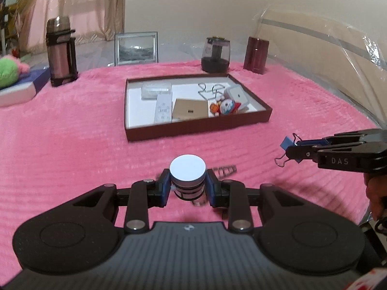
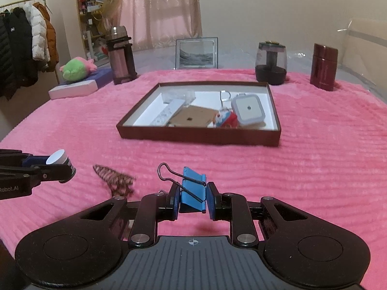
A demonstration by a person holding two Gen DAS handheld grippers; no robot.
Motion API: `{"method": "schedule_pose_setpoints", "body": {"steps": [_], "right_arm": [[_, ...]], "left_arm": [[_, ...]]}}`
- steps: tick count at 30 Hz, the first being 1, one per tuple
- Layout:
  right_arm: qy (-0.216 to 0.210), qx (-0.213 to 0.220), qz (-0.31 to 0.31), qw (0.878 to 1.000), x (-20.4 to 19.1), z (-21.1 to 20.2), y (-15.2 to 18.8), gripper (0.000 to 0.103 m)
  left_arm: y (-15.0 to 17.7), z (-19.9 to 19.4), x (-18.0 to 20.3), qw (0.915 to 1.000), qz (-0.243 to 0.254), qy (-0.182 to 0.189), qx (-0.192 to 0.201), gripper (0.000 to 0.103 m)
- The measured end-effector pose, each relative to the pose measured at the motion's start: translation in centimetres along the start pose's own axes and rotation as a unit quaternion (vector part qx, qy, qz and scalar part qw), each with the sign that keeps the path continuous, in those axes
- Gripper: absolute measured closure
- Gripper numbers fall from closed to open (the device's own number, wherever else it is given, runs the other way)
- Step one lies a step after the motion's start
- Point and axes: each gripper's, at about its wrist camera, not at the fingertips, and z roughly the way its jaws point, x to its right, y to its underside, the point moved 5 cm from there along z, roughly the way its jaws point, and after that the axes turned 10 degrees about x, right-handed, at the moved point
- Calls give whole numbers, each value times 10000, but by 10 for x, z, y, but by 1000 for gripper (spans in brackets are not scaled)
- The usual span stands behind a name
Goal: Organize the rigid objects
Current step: 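Lift the white jar with left tool while right tool lifts blue clip toward tray, then lower the white jar into tray with left tool while right tool lowers blue clip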
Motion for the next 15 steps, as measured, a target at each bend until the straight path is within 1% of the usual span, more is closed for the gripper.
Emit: {"method": "schedule_pose_setpoints", "body": {"steps": [4,7,12,15], "right_arm": [[-109,70,3,9999,3,12,-23,84],[-228,85,-41,9997,4,25,-42,84],[-351,68,-156,9992,6,57,-72,84],[-393,37,-168,9991,9,78,-87,84]], "left_arm": [[-22,15,-6,9999,86,90,66,78],[-41,34,-15,9998,120,139,93,78],[-65,71,-34,9997,227,121,41,78],[-78,96,-46,9993,367,38,-12,78]]}}
